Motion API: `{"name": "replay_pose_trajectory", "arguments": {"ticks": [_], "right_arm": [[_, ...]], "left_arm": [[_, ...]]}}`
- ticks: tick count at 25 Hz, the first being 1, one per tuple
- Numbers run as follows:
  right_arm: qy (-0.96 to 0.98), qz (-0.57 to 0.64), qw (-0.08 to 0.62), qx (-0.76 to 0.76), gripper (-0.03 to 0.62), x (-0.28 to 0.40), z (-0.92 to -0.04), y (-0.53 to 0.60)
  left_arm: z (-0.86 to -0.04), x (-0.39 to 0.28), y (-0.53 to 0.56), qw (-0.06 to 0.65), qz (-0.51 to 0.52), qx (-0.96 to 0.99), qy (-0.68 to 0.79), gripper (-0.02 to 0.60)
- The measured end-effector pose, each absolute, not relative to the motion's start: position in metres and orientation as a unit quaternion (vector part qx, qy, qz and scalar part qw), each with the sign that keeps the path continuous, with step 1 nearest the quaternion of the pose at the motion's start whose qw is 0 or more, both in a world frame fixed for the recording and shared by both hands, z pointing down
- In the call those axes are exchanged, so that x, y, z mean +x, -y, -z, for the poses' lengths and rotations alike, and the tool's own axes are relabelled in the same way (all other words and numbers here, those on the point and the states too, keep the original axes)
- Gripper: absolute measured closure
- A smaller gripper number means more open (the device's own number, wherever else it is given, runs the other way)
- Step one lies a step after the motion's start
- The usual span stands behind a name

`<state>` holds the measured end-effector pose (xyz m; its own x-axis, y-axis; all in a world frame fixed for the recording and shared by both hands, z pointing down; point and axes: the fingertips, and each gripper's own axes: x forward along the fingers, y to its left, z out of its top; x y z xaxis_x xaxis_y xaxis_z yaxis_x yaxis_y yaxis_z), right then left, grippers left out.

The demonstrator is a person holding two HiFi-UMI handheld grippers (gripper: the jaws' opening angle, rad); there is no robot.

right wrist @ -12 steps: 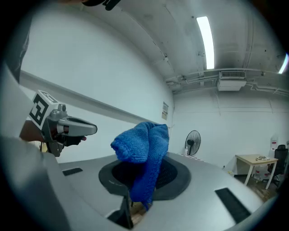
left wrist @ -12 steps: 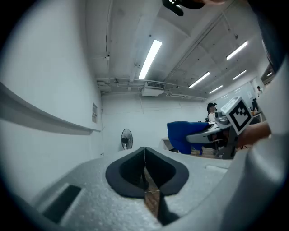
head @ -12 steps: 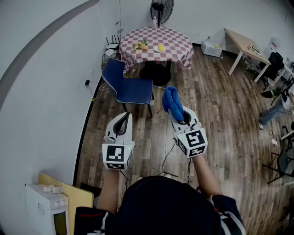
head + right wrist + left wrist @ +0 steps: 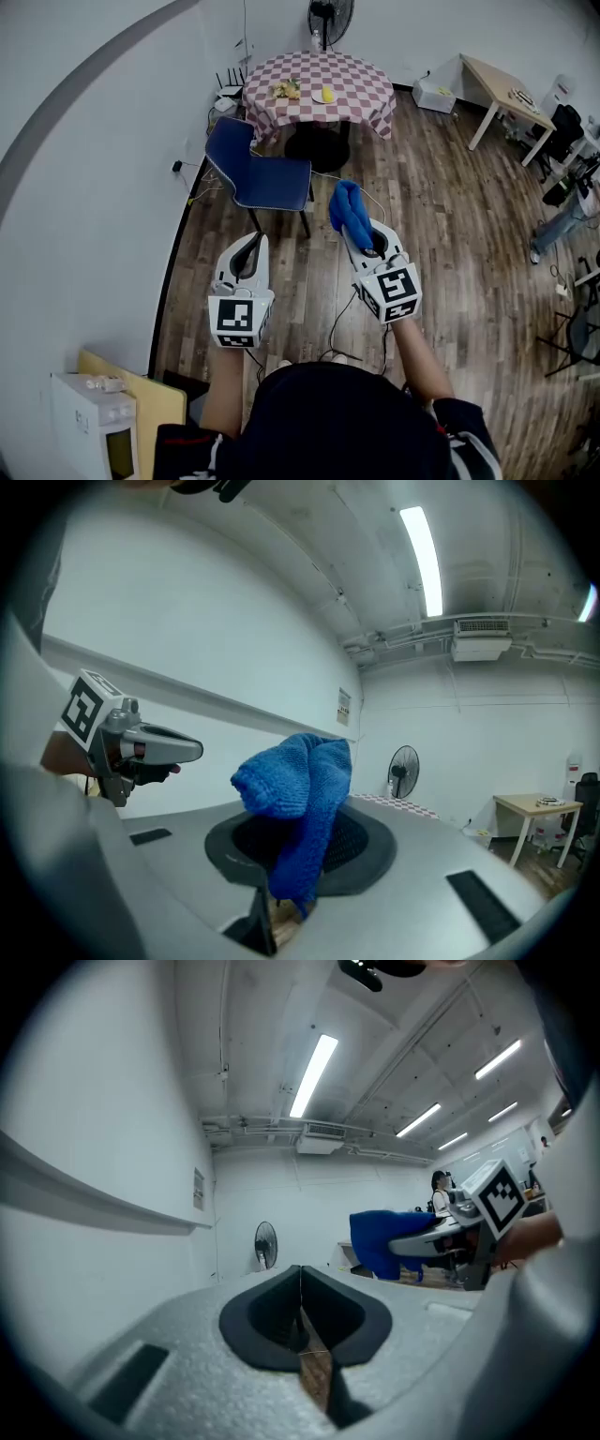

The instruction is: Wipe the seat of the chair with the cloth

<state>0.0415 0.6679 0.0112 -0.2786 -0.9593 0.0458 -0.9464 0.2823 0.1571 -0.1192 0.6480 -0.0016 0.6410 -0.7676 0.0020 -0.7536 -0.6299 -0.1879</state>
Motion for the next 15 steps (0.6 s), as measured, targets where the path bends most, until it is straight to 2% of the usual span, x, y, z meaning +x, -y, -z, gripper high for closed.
{"name": "replay_pose_trajectory", "arguments": {"ticks": [15], "right_arm": [[0.818,0.031,0.063,0.571,0.528,0.104,-0.045,-0.69]], "left_arm": [[-0.034,-0.067,-0.681,0.077,0.07,-0.885,-0.453,0.565]]}}
